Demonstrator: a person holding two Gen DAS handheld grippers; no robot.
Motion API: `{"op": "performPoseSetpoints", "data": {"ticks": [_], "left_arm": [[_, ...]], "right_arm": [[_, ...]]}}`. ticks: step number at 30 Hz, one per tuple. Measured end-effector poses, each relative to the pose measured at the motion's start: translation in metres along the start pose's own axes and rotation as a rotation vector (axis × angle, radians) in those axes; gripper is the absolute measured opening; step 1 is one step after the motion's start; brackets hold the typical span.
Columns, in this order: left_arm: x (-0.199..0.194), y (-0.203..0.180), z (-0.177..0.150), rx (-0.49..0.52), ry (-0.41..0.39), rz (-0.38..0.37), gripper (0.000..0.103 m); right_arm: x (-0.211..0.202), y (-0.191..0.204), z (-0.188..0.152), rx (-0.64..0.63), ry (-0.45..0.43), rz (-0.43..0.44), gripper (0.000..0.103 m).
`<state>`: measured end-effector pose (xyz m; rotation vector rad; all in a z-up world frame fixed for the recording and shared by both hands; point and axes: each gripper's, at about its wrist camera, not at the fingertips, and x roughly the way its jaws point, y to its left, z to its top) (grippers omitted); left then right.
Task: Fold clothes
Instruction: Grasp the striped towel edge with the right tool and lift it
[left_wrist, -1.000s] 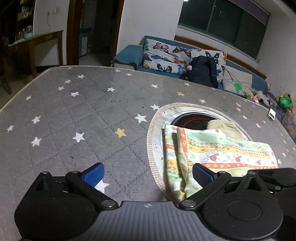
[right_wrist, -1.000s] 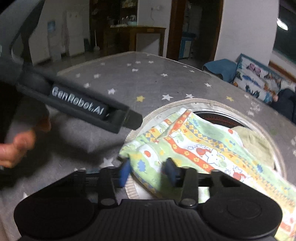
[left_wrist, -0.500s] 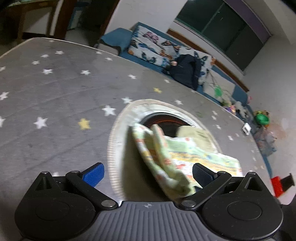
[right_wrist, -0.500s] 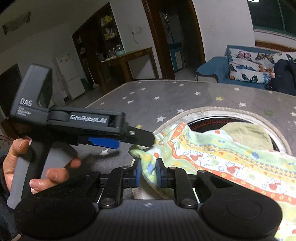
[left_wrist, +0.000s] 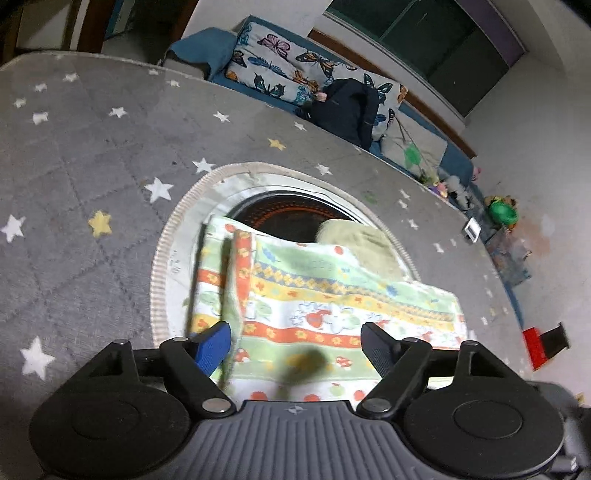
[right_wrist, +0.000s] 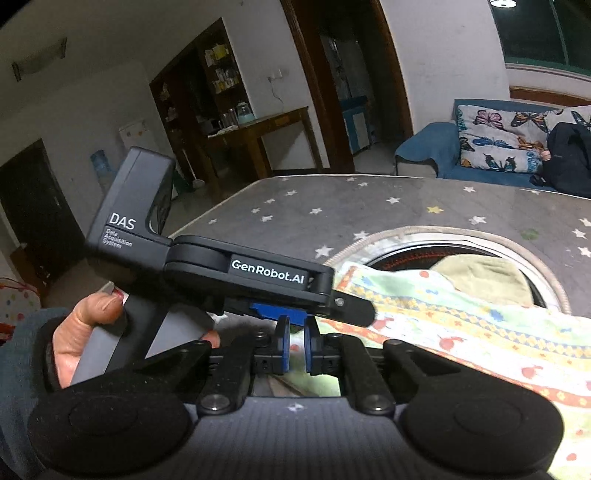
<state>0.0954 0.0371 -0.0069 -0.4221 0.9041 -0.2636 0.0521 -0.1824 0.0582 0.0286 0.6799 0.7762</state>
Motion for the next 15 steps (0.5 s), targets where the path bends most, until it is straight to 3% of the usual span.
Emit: {"op": "performPoseSetpoints", "data": {"ticks": [4,6,8,15], "left_arm": [[-0.013,0.005,0.001,0.004,-0.039,0.014,0.083],[-0.022,0.007,0.003,0.004,-0.069,0.026,0.086],[-0.031,0.010,0.006,0.008,-0.100,0.043,0.088],[-0.046,0.033,0.009,-0.033,-0.123,0.091,0.089]], "right_arm": [[-0.008,-0.010,-0.005,0.002,0.010,-0.033,0.013],[-0.006,-0.010,-0.006,-0.012,0.018,-0.040,0.035],[0.002,-0.004,-0.007,-0.038,0.033,-0.032,0.047],[0.043,0.028,-0.013,-0.214,0.093,0.003,0.053]]}}
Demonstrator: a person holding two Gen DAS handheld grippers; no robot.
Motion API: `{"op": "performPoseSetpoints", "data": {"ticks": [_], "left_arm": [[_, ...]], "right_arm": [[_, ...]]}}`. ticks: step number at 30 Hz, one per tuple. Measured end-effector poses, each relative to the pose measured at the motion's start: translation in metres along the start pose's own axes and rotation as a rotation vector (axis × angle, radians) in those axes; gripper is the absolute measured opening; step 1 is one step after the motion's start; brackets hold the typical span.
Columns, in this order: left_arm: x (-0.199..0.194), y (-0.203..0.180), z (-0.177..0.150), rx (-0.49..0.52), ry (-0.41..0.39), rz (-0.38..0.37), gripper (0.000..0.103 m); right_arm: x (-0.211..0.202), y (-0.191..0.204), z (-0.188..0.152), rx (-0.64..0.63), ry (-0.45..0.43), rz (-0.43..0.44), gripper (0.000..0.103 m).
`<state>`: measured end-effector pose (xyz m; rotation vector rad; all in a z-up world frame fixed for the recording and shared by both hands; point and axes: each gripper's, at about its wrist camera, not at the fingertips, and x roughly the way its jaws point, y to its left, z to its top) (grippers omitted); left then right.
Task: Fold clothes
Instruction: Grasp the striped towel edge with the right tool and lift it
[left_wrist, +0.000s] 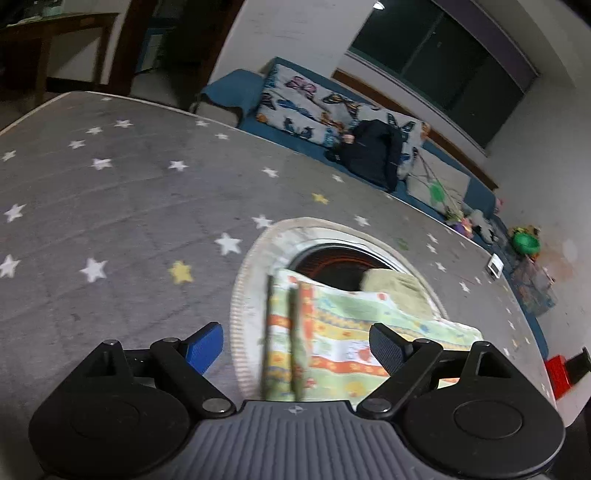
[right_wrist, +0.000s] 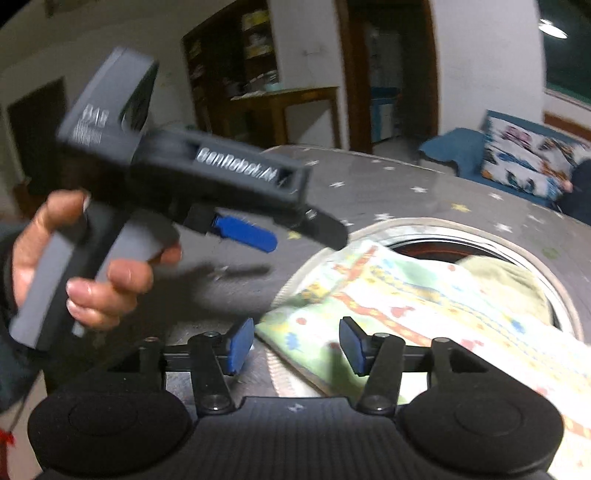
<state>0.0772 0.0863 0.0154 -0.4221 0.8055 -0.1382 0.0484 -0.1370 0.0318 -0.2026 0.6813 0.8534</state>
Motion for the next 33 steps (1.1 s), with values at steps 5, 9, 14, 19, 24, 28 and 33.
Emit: {"op": "performPoseSetpoints", "data": {"ticks": [5,9,14,19,24,28,33], "left_arm": [[-0.002,0.013,0.000,-0.028,-0.004,0.014,0.092],[-0.002,0.014,-0.002,-0.029,0.006,-0.002,0.093],[0.001,0.014,-0.005,-0.035,0.020,-0.004,0.095],[0.001,0.012,-0.009,-0.036,0.033,-0.018,0.096],[0.009,0.005,-0.013,-0.040,0.079,-0.050,0.098],[0.018,-0.002,-0.012,-0.064,0.113,-0.097,0.103],[0.036,-0.011,-0.009,-0.106,0.170,-0.182,0.103]], "right_arm": [[0.031,0.016,-0.002,-0.058,0.050,-0.001,0.053],[0.039,0.014,-0.007,-0.063,0.070,-0.020,0.051],[0.040,0.013,-0.006,-0.072,0.073,-0.047,0.048],[0.045,0.021,-0.004,-0.127,0.093,-0.062,0.049],[0.039,0.005,-0.004,-0.044,0.047,-0.042,0.014],[0.017,-0.012,0.000,0.081,-0.037,0.004,0.013],[-0.006,-0.022,-0.001,0.162,-0.106,0.036,0.013]]}}
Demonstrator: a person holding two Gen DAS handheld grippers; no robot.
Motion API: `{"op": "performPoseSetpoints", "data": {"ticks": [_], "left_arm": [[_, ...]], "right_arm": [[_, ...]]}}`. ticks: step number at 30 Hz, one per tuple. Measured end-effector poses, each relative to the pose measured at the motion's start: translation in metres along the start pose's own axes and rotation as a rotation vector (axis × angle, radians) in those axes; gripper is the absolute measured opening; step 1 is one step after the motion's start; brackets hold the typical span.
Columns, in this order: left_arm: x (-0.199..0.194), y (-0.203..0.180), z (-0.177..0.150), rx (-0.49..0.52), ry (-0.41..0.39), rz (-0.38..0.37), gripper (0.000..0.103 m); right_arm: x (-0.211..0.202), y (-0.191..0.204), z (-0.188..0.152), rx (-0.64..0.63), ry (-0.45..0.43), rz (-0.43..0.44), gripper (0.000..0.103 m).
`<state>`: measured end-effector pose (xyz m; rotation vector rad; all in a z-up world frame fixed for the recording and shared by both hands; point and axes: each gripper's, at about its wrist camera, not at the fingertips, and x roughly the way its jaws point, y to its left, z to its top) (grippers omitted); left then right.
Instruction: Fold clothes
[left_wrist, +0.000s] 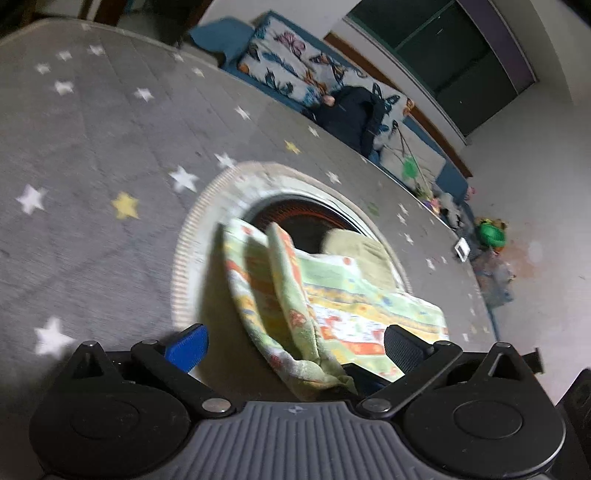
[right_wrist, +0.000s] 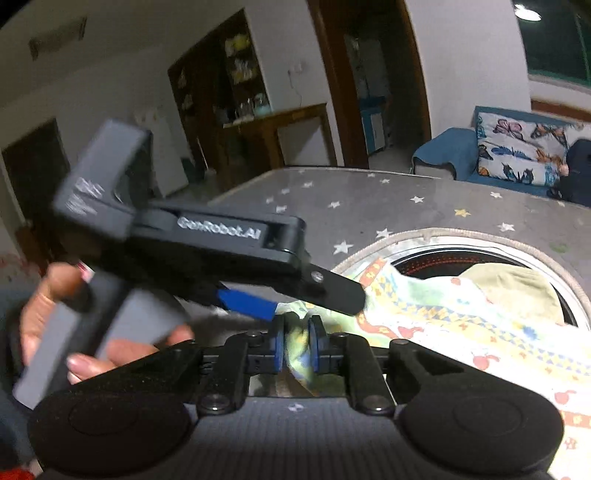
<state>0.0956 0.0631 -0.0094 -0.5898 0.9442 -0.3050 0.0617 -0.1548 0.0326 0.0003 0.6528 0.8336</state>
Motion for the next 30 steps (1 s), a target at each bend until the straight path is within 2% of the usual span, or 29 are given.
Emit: {"op": "performPoseSetpoints", "data": {"ticks": [3,6,8,10,11,14,17,23,28,30], "left_arm": [[0.008,-0.005,0.001,0.001,0.015,-0.036,0.101],[0.014,-0.010,0.004,0.010,0.029,-0.077,0.087],[0.017,-0.012,0.004,0.021,0.037,-0.093,0.072],[0.019,-0.014,0.004,0.032,0.043,-0.092,0.066],[0.021,-0.014,0.003,0.031,0.047,-0.093,0.054],[0.024,-0.012,0.002,0.036,0.055,-0.088,0.028],[0.026,-0.011,0.000,0.051,0.053,-0.074,0.022],[0.026,-0.011,-0.005,0.076,0.048,-0.043,0.020],[0.027,-0.009,-0.008,0.081,0.053,-0.026,0.020],[0.027,-0.011,-0.009,0.094,0.049,-0.019,0.020]], "right_arm": [[-0.010,-0.007,-0.001,0.050,-0.022,0.016,0.012],[-0.018,-0.009,-0.001,0.059,-0.042,0.029,0.012],[-0.021,-0.011,-0.001,0.069,-0.050,0.040,0.012],[-0.026,-0.012,-0.002,0.070,-0.060,0.043,0.012],[-0.028,-0.013,-0.002,0.075,-0.067,0.046,0.012],[-0.033,-0.013,-0.002,0.074,-0.078,0.055,0.012],[-0.031,-0.013,-0.003,0.062,-0.061,0.055,0.012],[-0.041,-0.017,-0.004,0.062,-0.052,0.048,0.017],[-0.062,-0.048,-0.007,0.087,-0.058,-0.082,0.028],[-0.070,-0.066,-0.008,0.115,-0.058,-0.155,0.036]]}}
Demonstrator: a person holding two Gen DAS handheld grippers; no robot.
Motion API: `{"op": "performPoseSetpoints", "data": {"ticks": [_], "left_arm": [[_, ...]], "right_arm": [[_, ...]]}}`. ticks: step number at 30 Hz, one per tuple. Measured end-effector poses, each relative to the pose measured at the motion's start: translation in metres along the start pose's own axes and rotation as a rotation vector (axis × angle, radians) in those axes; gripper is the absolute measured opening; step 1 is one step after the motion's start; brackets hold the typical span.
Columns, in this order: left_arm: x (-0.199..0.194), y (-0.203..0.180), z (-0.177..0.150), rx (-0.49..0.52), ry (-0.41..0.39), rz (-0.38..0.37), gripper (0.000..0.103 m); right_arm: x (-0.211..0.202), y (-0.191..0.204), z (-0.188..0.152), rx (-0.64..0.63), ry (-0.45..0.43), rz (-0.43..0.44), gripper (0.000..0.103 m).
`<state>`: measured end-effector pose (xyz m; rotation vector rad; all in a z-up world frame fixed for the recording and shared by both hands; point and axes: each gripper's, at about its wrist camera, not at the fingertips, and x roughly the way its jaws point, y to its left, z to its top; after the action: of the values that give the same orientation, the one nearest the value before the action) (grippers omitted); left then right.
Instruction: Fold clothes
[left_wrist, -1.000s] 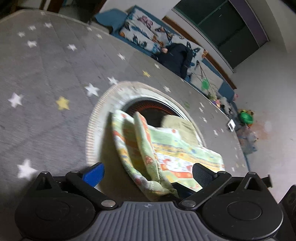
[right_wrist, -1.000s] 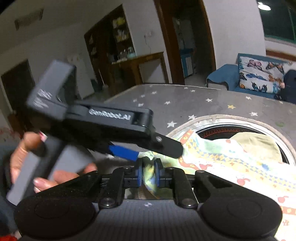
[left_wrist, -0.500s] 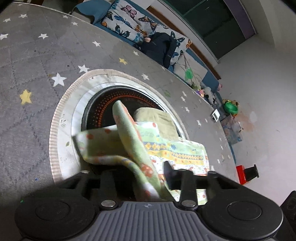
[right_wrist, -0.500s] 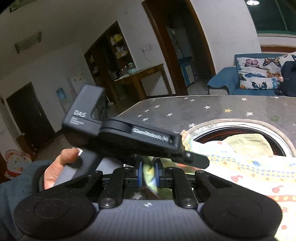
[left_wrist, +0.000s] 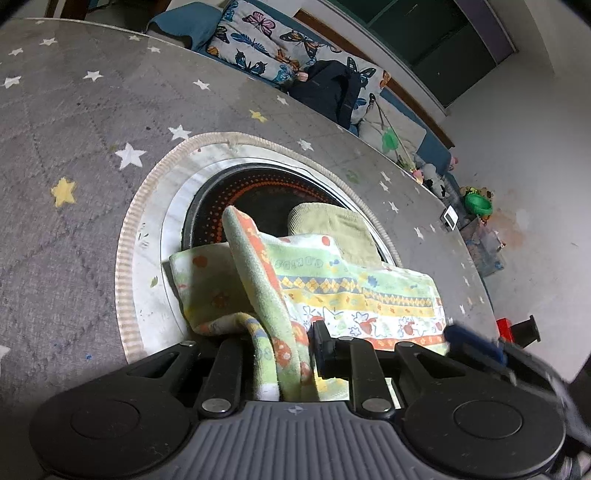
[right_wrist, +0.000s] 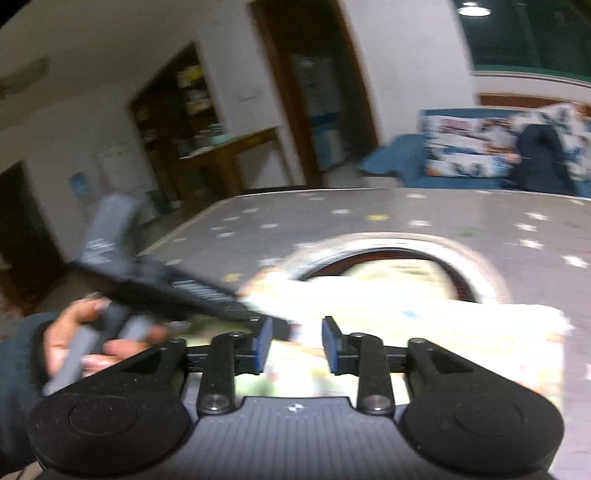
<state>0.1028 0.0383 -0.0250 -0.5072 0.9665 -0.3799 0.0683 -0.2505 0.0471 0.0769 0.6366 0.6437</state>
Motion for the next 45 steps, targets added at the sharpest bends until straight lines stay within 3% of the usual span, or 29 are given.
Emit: {"op": "performPoseSetpoints", "data": {"ticks": [2,6,12,18,30,32,36,43,45], "left_arm": [[0.000,-0.002,0.000,0.013,-0.003,0.008,0.020],[0.000,-0.003,0.000,0.019,-0.004,0.015,0.020],[0.000,-0.004,0.000,0.026,-0.002,0.026,0.021],[0.000,-0.007,0.000,0.045,-0.003,0.043,0.021],[0.001,-0.008,0.000,0.057,0.003,0.056,0.021],[0.002,-0.009,0.000,0.059,0.004,0.059,0.021],[0.002,-0.008,0.001,0.061,0.007,0.061,0.021],[0.003,-0.007,0.001,0.063,0.010,0.063,0.021],[0.003,-0.007,0.001,0.064,0.010,0.065,0.022]], "right_arm": [[-0.004,-0.019,0.000,0.011,0.003,-0.077,0.037],[-0.004,-0.055,-0.002,0.041,0.018,-0.204,0.049],[0.004,-0.089,-0.014,0.112,0.051,-0.287,0.050],[0.013,-0.096,-0.020,0.106,0.055,-0.292,0.060],[0.025,-0.093,-0.014,0.066,0.057,-0.272,0.061],[0.025,-0.091,-0.013,0.061,0.060,-0.260,0.060],[0.020,-0.094,-0.011,0.066,0.065,-0.240,0.041],[0.015,-0.107,-0.008,0.085,0.042,-0.278,0.042],[0.016,-0.107,-0.007,0.067,0.037,-0.290,0.049]]}}
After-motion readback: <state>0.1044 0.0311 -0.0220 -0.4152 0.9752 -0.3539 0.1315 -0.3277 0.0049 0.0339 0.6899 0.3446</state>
